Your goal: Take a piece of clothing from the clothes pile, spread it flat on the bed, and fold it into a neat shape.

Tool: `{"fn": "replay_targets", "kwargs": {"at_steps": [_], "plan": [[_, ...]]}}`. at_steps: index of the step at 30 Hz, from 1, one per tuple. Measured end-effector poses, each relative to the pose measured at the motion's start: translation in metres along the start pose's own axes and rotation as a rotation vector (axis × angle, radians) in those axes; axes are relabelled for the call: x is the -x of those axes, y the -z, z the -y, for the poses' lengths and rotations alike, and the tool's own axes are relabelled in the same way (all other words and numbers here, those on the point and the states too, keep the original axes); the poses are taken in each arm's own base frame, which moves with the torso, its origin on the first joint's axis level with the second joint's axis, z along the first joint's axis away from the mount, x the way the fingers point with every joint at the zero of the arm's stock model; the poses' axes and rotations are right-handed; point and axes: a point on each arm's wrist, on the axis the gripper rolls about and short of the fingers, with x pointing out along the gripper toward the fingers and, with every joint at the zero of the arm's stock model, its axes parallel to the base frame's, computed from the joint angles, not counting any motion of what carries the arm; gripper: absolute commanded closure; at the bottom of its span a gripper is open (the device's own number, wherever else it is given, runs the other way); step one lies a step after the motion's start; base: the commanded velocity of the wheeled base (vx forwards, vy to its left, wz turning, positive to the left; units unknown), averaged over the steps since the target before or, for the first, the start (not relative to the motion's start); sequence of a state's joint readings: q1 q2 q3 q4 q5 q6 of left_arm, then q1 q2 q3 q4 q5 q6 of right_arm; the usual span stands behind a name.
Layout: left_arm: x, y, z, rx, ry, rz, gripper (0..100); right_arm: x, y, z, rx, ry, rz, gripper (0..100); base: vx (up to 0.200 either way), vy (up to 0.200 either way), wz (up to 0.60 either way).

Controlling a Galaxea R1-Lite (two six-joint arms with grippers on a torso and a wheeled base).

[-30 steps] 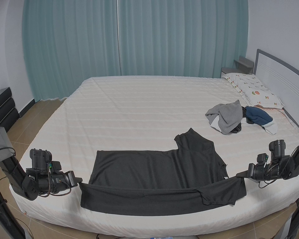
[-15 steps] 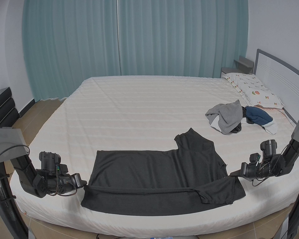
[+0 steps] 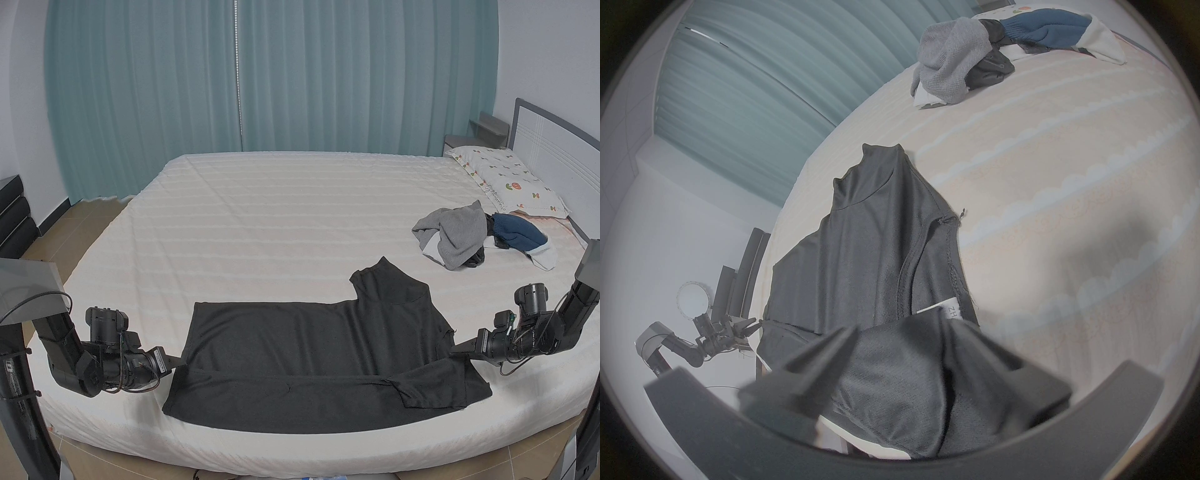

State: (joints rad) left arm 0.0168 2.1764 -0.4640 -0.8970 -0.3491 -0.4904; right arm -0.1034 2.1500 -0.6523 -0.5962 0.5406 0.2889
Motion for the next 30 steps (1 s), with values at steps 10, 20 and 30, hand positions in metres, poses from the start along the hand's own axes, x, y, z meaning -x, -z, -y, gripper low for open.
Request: {"fn": "replay_targets", "kwargs": {"at_steps": [10, 20, 30], "plan": [[0.012, 0.0, 0.0, 0.094, 0.009, 0.01, 0, 0.016, 0.001, -0.008, -0.162, -0.016, 0.027, 0, 0.0, 0.0, 0.0], [0.031, 0.005, 0.009, 0.136, 0.03, 0.021, 0, 0.029, -0.002, -0.023, -0.315, -0.091, 0.127, 0, 0.0, -0.16, 0.0], [0.034, 0.005, 0.014, 0.142, 0.043, 0.025, 0, 0.032, 0.005, -0.023, -0.326, -0.093, 0.126, 0, 0.0, -0.02, 0.0]]}}
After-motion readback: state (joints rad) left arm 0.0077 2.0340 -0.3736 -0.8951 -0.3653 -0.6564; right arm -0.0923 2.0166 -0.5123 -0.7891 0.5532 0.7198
